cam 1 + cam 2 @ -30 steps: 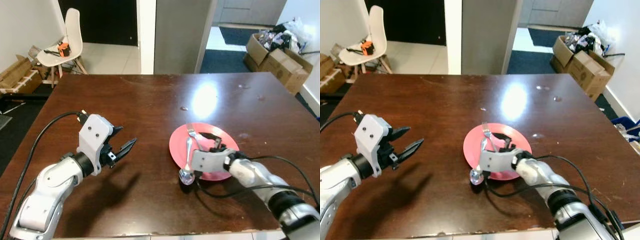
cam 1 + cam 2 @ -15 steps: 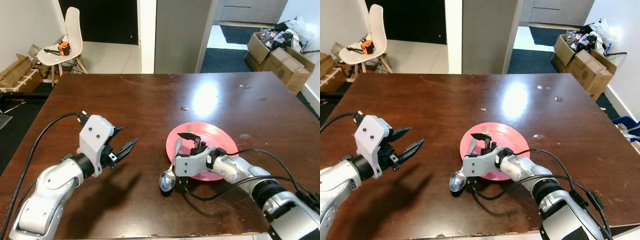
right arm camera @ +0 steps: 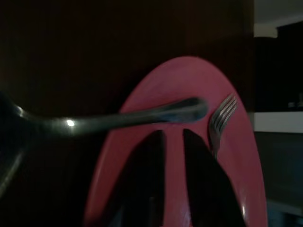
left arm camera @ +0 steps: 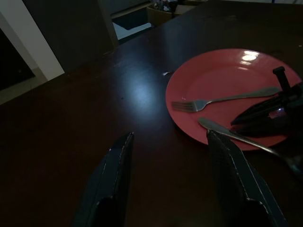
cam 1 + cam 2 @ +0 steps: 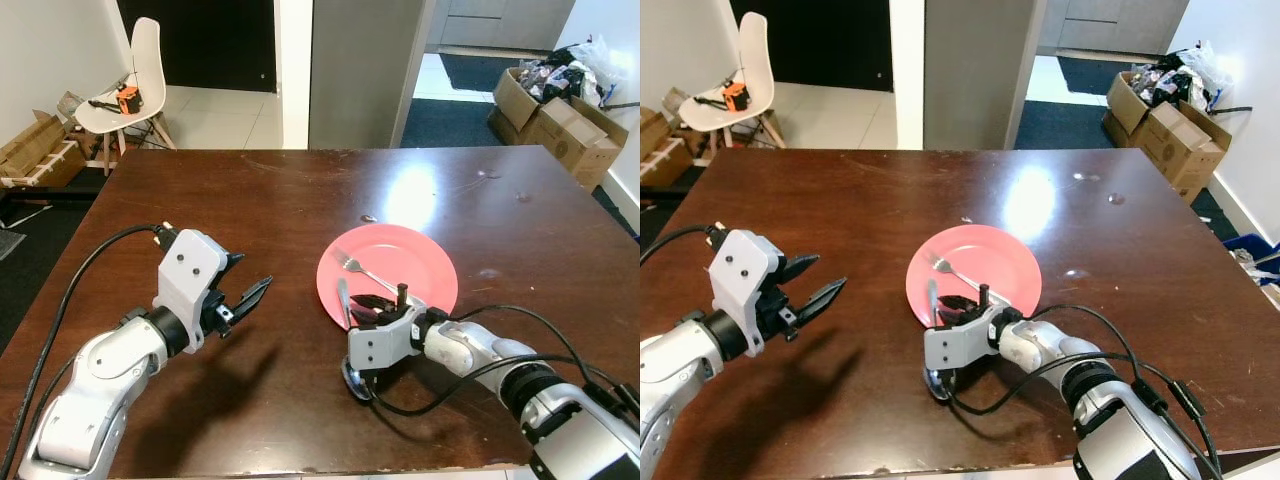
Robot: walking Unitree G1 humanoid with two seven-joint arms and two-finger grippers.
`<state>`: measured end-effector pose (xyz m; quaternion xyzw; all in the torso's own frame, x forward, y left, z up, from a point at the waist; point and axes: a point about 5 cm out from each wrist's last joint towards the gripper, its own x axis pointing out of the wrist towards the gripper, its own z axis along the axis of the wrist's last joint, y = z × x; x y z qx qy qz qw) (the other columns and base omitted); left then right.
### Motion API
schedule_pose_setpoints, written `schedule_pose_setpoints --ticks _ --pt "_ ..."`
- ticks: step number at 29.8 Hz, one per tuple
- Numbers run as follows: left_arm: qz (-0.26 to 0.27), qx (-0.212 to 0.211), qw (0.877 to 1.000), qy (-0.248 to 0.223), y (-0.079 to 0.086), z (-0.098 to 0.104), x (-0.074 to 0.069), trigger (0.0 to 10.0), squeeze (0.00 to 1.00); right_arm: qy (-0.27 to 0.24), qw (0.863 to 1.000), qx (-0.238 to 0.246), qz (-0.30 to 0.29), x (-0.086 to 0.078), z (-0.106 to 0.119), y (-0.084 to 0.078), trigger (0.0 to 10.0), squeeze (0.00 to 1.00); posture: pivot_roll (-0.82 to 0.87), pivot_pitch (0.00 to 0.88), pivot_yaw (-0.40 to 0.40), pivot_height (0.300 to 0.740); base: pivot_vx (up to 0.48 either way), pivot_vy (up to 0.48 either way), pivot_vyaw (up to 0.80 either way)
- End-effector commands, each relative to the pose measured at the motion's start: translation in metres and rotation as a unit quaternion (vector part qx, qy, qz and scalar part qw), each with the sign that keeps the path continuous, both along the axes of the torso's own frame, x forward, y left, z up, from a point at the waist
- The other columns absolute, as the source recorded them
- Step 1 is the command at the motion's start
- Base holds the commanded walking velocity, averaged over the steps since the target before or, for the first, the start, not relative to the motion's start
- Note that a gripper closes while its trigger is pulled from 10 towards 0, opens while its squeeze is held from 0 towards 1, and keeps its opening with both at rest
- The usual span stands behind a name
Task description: Setting the table
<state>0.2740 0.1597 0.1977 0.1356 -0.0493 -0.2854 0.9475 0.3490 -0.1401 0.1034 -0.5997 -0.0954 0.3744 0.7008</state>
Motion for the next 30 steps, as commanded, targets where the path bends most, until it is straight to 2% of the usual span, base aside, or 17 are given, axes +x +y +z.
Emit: schedule_pose_setpoints --ticks 1,7,8,10,11,15,16,17,18,20,21,22,23,24,25,27,30 --pt "0.001 0.004 1.000 0.006 -0.002 -0.002 0.001 10.0 0.00 0.026 0.999 0.000 -0.022 -0.004 -0.010 -0.009 0.0 0.00 0.12 0.069 0.083 0.740 0.000 0.000 0.00" --pt "0.000 0.003 1.000 0.006 -0.004 -0.004 0.002 10.0 0.00 0.017 0.997 0.054 -0.043 0.000 0.000 -0.012 0.0 0.00 0.11 0.066 0.083 0.740 0.000 0.000 0.00" --pt "0.000 0.002 1.000 0.006 -0.005 -0.004 0.003 10.0 0.00 0.019 0.995 0.083 -0.059 0.002 0.003 -0.014 0.0 0.00 0.11 0.064 0.083 0.740 0.000 0.000 0.00" --pt "0.000 0.002 1.000 0.006 -0.005 -0.004 0.003 10.0 0.00 0.019 0.995 0.083 -0.059 0.002 0.003 -0.014 0.0 0.00 0.11 0.064 0.083 0.740 0.000 0.000 0.00" --pt "-0.001 0.001 1.000 0.006 -0.006 -0.004 0.003 10.0 0.00 0.020 0.989 0.126 -0.069 0.004 0.011 -0.015 0.0 0.00 0.10 0.062 0.083 0.740 0.000 0.000 0.00" --pt "-0.002 0.000 1.000 0.005 -0.007 -0.005 0.003 10.0 0.00 0.024 0.983 0.161 -0.084 0.009 0.021 -0.017 0.0 0.00 0.09 0.058 0.079 0.740 0.000 0.000 0.00" --pt "-0.002 0.000 1.000 0.005 -0.008 -0.005 0.003 10.0 0.00 0.025 0.978 0.185 -0.093 0.011 0.025 -0.017 0.6 0.00 0.09 0.059 0.079 0.740 0.000 0.000 0.00" --pt "-0.001 -0.001 1.000 0.004 -0.008 -0.005 0.004 10.0 0.00 0.037 0.960 0.255 -0.113 0.017 0.036 -0.016 10.0 0.00 0.09 0.059 0.078 0.740 0.000 0.000 0.00" --pt "-0.001 -0.001 1.000 0.004 -0.008 -0.005 0.004 10.0 0.00 0.037 0.960 0.255 -0.113 0.017 0.036 -0.016 10.0 0.00 0.09 0.059 0.078 0.740 0.000 0.000 0.00" --pt "0.000 -0.001 1.000 0.005 -0.008 -0.005 0.004 10.0 0.00 0.048 0.936 0.330 -0.114 0.021 0.050 -0.012 10.0 0.00 0.08 0.057 0.077 0.740 0.000 0.000 0.00" --pt "0.000 -0.001 1.000 0.005 -0.008 -0.005 0.004 10.0 0.00 0.048 0.936 0.330 -0.114 0.021 0.050 -0.012 10.0 0.00 0.08 0.057 0.077 0.740 0.000 0.000 0.00" --pt "-0.001 -0.001 1.000 0.005 -0.008 -0.006 0.003 10.0 0.00 0.064 0.926 0.359 -0.095 0.018 0.056 -0.005 10.0 0.71 0.08 0.059 0.079 0.740 0.000 0.000 0.00" --pt "-0.001 -0.001 1.000 0.006 -0.009 -0.006 0.003 10.0 0.00 0.076 0.921 0.375 -0.079 0.016 0.059 0.000 10.0 1.00 0.08 0.058 0.079 0.740 0.000 0.000 0.00" --pt "-0.002 -0.001 1.000 0.007 -0.009 -0.007 0.003 10.0 0.00 0.114 0.906 0.403 -0.058 0.009 0.059 0.008 10.0 1.00 0.07 0.057 0.079 0.740 0.000 0.000 0.00" --pt "-0.003 0.000 1.000 0.008 -0.010 -0.008 0.003 10.0 0.00 0.171 0.887 0.430 -0.018 -0.005 0.059 0.022 10.0 1.00 0.07 0.057 0.080 0.740 0.000 0.000 0.00" --pt "-0.004 0.000 1.000 0.008 -0.011 -0.008 0.003 10.0 0.00 0.206 0.877 0.434 0.019 -0.019 0.058 0.032 10.0 1.00 0.07 0.057 0.080 0.740 0.000 0.000 0.00" --pt "-0.005 0.000 1.000 0.008 -0.011 -0.009 0.004 10.0 0.00 0.272 0.853 0.441 0.069 -0.041 0.056 0.044 10.0 1.00 0.07 0.056 0.077 0.740 0.000 0.000 0.00"
